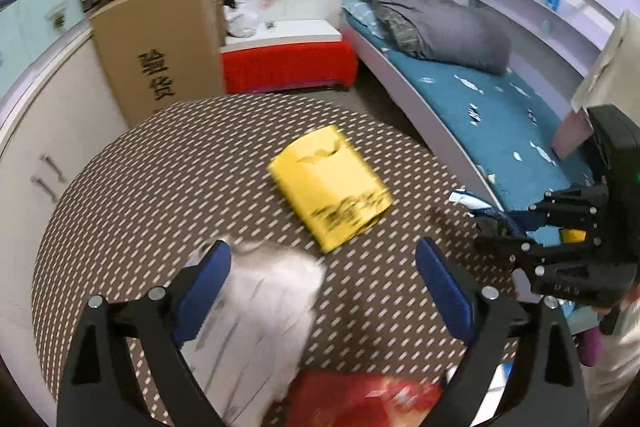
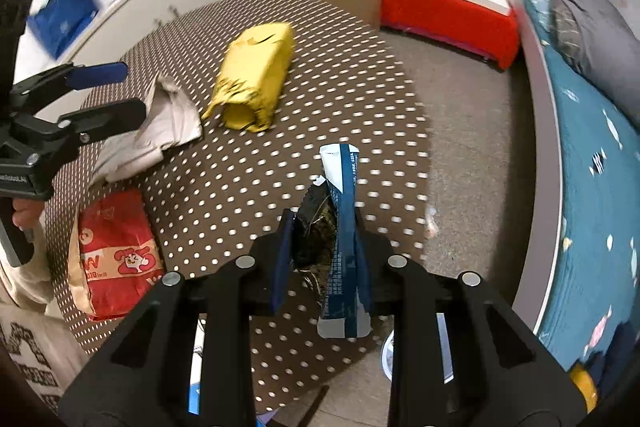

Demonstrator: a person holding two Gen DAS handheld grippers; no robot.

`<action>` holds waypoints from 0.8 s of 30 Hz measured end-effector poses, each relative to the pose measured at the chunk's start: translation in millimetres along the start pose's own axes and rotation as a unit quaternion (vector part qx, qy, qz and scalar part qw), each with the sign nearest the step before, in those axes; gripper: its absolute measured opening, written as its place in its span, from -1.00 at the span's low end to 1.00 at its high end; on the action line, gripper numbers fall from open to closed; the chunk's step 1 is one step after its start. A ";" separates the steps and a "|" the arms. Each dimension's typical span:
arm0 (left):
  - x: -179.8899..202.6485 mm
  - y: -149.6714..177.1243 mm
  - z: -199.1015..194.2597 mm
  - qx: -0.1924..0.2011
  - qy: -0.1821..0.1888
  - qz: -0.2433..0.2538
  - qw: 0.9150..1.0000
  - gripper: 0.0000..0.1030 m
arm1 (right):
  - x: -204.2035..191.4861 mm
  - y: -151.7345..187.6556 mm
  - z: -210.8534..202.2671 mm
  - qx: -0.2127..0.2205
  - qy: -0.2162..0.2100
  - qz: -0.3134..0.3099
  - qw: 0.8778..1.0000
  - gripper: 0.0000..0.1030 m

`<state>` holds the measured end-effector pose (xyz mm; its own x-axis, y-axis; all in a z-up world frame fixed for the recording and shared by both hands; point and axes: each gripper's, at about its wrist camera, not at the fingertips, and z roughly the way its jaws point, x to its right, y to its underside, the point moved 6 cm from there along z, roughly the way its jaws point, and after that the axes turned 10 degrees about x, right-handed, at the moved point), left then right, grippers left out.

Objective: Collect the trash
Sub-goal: 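Grasp the dark snack pack with the right tool while the left tool grasps the yellow bag, then carry both items to the bucket and release them inside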

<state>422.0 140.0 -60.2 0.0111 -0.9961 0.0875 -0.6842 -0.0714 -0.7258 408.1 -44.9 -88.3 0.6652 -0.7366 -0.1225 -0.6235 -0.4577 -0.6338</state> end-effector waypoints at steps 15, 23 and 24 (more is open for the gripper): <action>18.9 -5.9 100.0 -0.091 -0.053 -0.038 0.994 0.09 | 62.7 -23.2 2.2 0.022 0.035 0.077 0.996 -0.47; 59.6 1.7 72.0 -0.076 -0.022 0.018 0.997 -0.02 | 75.7 -0.3 -12.9 0.021 0.052 0.100 0.993 -0.47; 66.3 2.2 69.5 -0.074 -0.017 0.026 0.997 -0.02 | 77.5 2.8 -15.9 0.021 0.053 0.103 0.993 -0.47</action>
<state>472.0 70.2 -103.4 -0.0048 -0.9996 0.0279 -0.7843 -0.0136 -0.6202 451.4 -111.2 -87.5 0.4764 -0.8619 -0.1737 -0.7235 -0.2720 -0.6344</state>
